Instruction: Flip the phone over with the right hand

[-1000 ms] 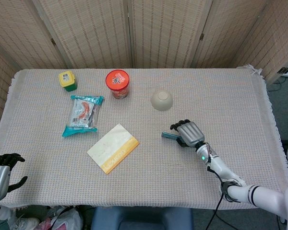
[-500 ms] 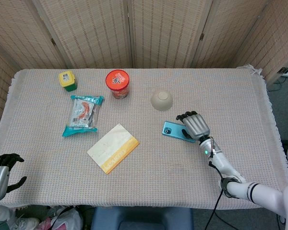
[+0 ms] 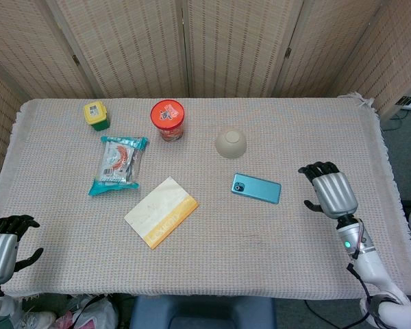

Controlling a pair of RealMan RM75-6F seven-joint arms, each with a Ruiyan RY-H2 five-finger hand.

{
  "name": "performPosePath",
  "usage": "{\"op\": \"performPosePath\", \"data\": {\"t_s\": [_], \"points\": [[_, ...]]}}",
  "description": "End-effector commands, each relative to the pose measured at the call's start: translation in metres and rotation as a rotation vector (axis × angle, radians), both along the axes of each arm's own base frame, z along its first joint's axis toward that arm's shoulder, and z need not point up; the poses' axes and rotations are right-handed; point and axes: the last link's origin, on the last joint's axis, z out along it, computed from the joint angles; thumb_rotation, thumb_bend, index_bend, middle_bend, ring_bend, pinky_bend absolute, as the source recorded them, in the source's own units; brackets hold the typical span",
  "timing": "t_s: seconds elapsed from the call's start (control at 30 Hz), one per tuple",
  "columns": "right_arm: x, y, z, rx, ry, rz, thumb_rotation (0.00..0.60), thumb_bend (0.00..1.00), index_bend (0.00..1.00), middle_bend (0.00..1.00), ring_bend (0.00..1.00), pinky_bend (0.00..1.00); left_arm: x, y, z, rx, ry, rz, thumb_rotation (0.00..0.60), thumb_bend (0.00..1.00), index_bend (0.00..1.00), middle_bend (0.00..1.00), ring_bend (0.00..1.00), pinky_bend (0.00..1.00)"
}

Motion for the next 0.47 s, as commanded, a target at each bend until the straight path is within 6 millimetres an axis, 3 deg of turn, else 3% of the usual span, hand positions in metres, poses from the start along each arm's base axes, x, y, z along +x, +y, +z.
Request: {"op": "performPosePath", "data": {"t_s": [0.03,0.23,0.47], "points": [[-0.018,0.045,0.030,-0.050,-0.007,-0.008,0.600,0.06,0.26,0.27,0.24,0.25,0.005,0.002,-0.002,0.001,-0.005,-0.017,0.600,0.20,0.41,0.33,0.27,0.26],[-0.037,0.092,0.046,-0.091,-0.038,-0.030,0.600,0.06,0.26,0.27,0.24,0.25,0.016,0.003,-0.006,0.003,-0.020,-0.049,0.600,0.20,0.41,0.33,0.27,0.26],[-0.051,0.122,0.050,-0.090,-0.099,-0.073,0.600,0.07,0.26,0.27,0.24,0.25,0.022,-0.001,-0.008,0.001,-0.021,-0.060,0.600,0.20,0.41,0.33,0.27,0.26]]}}
